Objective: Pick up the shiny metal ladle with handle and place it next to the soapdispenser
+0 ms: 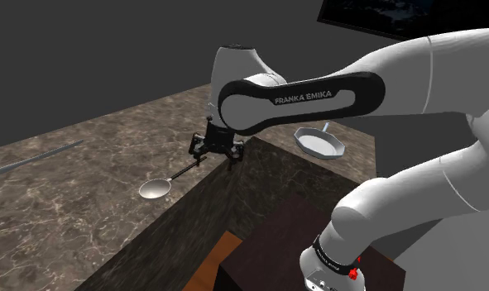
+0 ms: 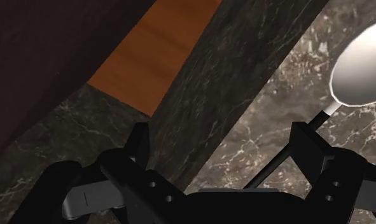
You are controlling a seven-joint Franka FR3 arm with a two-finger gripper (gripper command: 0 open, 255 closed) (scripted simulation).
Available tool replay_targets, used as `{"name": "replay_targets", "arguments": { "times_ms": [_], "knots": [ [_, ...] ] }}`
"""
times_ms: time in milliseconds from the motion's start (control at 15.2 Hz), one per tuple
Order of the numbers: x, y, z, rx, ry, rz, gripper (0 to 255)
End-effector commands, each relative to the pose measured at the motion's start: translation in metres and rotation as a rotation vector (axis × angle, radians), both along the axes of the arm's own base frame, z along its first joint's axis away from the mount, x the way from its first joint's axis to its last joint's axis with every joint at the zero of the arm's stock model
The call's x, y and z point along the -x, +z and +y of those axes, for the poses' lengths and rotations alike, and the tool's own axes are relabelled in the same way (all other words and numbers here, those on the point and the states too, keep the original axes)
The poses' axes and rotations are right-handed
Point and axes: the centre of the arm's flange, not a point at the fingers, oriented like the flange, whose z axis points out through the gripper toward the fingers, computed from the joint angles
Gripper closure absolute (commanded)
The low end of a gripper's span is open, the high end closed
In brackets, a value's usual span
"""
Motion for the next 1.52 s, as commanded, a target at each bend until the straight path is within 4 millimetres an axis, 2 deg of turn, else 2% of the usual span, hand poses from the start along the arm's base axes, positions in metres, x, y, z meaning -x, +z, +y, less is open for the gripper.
{"name": "replay_targets", "arguments": {
  "times_ms": [0, 330, 594, 1122, 1452],
  "knots": [
    [-0.016, -0.014, 0.015, 0.005, -0.108, -0.018, 0],
    [-0.067, -0.047, 0.037, 0.028, -0.357, -0.056, 0],
    [-0.111, -0.073, 0.045, 0.046, -0.556, -0.087, 0],
    [-0.118, -0.114, 0.042, 0.047, -0.569, -0.089, 0],
    [-0.118, -0.114, 0.042, 0.047, -0.569, -0.089, 0]
  ]
}}
